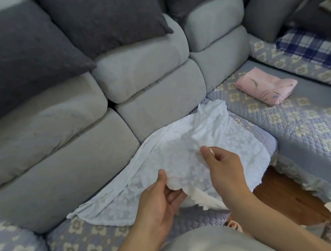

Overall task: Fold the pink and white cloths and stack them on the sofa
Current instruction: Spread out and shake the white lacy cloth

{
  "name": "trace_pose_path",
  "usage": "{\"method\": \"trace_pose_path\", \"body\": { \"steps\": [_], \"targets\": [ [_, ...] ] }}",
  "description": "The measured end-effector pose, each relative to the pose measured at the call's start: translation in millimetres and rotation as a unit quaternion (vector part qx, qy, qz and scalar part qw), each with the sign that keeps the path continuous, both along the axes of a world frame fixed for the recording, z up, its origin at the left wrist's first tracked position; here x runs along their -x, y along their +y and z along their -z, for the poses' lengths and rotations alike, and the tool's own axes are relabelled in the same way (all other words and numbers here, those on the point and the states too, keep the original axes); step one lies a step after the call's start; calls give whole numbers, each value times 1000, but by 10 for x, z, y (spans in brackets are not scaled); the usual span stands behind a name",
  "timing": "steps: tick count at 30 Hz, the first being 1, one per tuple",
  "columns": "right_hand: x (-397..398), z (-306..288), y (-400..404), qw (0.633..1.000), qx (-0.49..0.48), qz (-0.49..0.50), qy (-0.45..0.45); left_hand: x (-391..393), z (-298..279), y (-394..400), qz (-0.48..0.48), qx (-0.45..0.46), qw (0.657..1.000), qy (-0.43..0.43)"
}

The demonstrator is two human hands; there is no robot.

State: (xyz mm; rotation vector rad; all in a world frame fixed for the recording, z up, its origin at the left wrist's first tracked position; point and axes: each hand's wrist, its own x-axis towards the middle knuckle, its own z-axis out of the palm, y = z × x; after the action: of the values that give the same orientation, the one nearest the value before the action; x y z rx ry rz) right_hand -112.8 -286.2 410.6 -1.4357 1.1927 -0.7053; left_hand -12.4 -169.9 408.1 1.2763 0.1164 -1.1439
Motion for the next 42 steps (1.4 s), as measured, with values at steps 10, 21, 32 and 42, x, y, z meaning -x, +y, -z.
{"method": "trace_pose_path", "body": {
  "steps": [10, 21, 32, 42],
  "targets": [
    [77, 156, 378, 968, 196, -73, 138, 307, -95, -21, -46, 12, 998, 39],
    [71, 328, 492, 945, 293, -102, 100, 457, -100, -6, -66, 19, 985, 156],
    [287, 430, 441, 915, 298, -251, 104, 449, -63, -68, -11, -26, 999, 32],
    [637, 391, 336, 939, 234, -237, 87, 606, -179, -69, 42, -28, 999, 11]
  ]
}}
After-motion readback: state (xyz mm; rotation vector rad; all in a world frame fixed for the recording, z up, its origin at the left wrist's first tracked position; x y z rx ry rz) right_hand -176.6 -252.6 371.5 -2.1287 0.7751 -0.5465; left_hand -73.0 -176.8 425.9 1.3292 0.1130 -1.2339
